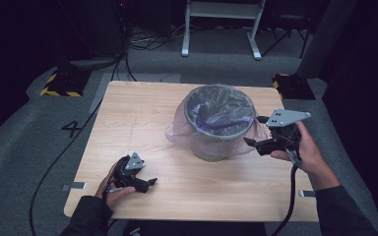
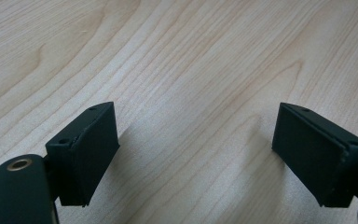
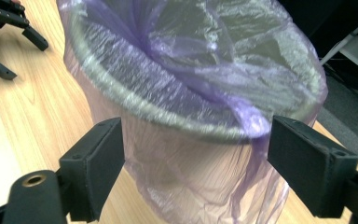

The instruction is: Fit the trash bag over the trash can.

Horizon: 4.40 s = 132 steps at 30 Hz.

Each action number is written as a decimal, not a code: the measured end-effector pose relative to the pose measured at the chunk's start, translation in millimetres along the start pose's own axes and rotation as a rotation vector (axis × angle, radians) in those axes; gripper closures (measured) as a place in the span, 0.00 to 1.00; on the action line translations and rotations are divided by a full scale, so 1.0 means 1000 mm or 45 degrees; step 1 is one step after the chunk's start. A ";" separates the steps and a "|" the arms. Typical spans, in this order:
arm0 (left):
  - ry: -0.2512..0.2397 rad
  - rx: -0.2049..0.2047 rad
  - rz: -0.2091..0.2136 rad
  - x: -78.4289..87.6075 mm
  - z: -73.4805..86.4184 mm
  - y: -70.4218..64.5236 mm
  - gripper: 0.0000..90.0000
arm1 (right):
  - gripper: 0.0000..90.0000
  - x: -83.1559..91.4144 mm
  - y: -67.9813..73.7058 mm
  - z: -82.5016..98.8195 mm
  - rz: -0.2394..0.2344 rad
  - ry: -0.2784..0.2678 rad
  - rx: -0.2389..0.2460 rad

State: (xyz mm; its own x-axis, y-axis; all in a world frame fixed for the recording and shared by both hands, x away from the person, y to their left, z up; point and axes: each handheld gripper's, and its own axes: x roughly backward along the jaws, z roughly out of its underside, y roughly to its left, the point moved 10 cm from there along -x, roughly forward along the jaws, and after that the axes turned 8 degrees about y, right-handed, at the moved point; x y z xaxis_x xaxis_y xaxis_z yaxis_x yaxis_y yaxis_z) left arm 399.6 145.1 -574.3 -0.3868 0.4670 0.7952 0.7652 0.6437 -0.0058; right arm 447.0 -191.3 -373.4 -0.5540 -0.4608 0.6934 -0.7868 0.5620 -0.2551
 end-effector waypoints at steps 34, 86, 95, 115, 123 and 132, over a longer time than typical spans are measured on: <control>0.000 0.000 0.000 0.000 0.000 0.000 0.15 | 0.21 -0.004 0.013 0.051 0.015 0.108 0.024; -0.002 0.004 0.000 0.000 0.000 0.000 0.15 | 0.20 -0.051 0.028 0.157 0.031 0.333 -0.055; -0.002 0.002 -0.001 0.000 0.000 0.000 0.15 | 0.20 -0.053 0.029 0.176 0.018 0.303 -0.116; 0.000 -0.002 0.007 0.000 0.000 0.000 0.15 | 0.19 -0.056 0.024 0.220 -0.006 0.226 -0.346; -0.001 -0.003 0.009 -0.001 0.000 0.000 0.15 | 0.17 -0.051 0.020 0.233 -0.024 0.142 -0.459; 0.000 -0.005 0.004 -0.001 0.000 0.000 0.15 | 0.17 -0.050 0.019 0.234 -0.031 0.140 -0.450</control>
State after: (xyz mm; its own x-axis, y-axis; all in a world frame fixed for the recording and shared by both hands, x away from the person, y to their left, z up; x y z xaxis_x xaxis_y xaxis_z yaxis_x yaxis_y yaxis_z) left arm 399.9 144.7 -574.5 -0.3839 0.4690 0.7954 0.7684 0.6399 -0.0064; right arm 396.2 -318.5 -570.8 -0.4884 -0.4112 0.7697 -0.6464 0.7630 -0.0026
